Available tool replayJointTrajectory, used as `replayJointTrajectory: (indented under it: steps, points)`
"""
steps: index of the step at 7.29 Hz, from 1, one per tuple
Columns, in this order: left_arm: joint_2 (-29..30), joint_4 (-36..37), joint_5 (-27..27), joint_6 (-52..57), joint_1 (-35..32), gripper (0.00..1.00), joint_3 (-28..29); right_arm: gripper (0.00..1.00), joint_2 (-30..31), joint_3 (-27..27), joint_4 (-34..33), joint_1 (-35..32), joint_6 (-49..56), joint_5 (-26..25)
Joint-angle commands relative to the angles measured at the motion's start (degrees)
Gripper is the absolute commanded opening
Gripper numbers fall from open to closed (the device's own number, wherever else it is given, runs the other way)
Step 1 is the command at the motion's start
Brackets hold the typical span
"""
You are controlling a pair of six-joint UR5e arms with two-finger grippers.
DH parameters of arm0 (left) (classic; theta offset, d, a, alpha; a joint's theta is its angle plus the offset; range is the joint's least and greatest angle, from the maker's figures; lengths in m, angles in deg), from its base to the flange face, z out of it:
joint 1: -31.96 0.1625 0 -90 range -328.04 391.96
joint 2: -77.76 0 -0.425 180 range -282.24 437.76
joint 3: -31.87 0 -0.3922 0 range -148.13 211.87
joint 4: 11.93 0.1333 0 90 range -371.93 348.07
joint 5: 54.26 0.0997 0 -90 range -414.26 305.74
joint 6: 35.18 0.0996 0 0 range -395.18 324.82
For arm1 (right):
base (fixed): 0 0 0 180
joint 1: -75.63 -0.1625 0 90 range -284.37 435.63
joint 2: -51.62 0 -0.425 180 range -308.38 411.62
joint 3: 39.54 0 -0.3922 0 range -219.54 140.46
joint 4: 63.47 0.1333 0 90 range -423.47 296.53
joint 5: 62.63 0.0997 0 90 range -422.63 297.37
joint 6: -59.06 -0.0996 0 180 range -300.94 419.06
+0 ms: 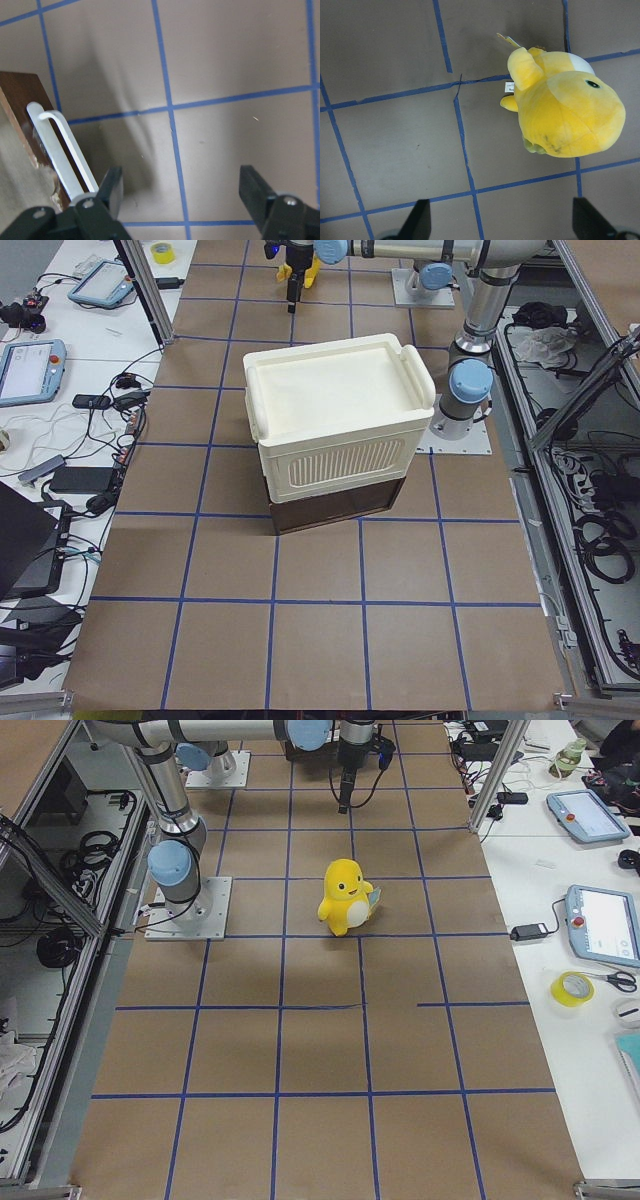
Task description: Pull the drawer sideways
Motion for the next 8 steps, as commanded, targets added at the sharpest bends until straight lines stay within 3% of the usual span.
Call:
replayJointTrajectory:
  steps: [1, 2, 3, 8]
  points:
    - [-4.54, -3.85, -4.15, 0.66, 4.46, 0.85, 0.87, 1.0, 0.0, 0.0, 0.0, 0.0, 0.0, 0.0]
    - [-5.25, -4.92, -7.63, 0.66, 5.51, 0.85, 2.0, 1.0, 0.0, 0.0, 0.0, 0.0, 0.0, 0.0]
    - [-6.04, -10.15, -7.66, 1.01, 6.74, 0.85, 2.88, 1.0, 0.0, 0.0, 0.0, 0.0, 0.0, 0.0]
    - [-5.96, -10.73, -6.17, 1.01, 7.28, 0.85, 2.19, 1.0, 0.0, 0.0, 0.0, 0.0, 0.0, 0.0]
